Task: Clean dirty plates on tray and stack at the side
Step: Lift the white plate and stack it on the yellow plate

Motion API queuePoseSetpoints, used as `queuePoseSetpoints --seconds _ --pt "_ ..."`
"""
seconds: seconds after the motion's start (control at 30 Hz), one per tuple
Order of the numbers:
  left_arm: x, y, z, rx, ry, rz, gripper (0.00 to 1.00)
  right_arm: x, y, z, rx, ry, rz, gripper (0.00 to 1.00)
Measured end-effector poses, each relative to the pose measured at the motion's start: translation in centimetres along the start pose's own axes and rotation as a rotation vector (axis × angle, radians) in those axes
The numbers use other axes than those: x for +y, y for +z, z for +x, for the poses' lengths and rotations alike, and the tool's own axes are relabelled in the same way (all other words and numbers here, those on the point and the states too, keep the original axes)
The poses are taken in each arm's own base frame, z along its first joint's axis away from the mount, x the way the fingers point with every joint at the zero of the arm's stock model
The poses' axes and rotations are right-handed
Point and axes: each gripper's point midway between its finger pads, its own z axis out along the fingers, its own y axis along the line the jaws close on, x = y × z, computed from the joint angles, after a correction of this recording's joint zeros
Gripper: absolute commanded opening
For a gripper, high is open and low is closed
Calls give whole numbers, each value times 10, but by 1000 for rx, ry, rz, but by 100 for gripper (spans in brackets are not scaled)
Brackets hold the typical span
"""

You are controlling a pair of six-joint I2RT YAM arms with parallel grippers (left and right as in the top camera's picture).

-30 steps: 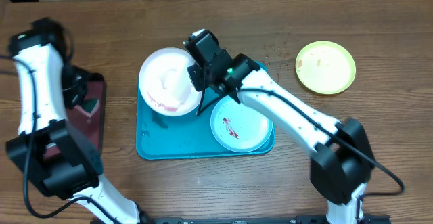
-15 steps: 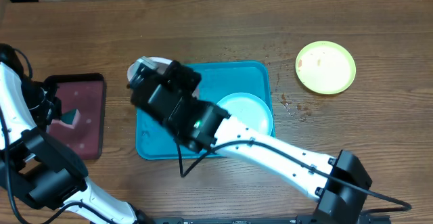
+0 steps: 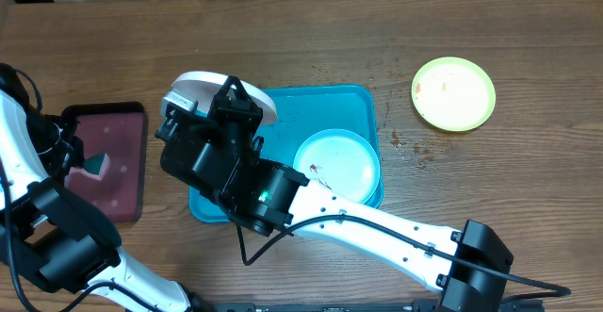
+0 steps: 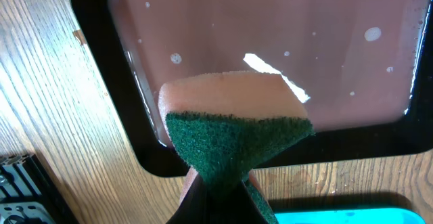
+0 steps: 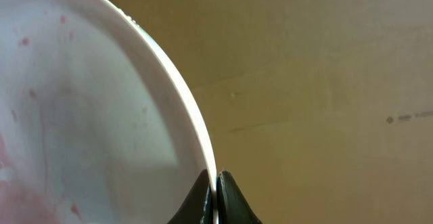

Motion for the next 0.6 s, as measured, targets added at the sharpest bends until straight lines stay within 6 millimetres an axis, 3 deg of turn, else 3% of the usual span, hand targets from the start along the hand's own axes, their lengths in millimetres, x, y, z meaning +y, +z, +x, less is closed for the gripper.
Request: queuePoseSetpoints --seconds 0.1,0.23,0.33,0.47,0.57,0.6 --pt "0 0 0 2 3 1 4 3 5 11 32 66 -17 4" --pt "0 0 0 3 3 2 4 15 35 62 175 214 -125 4" --pt "0 0 0 2 4 2 4 13 77 124 344 452 -221 4" --pt "0 0 0 1 4 2 4 2 131 221 591 981 -437 4" --pt "0 0 0 2 4 2 4 -17 146 272 678 1257 -547 4" --pt "0 0 0 2 4 2 4 -29 148 299 721 1386 -593 4"
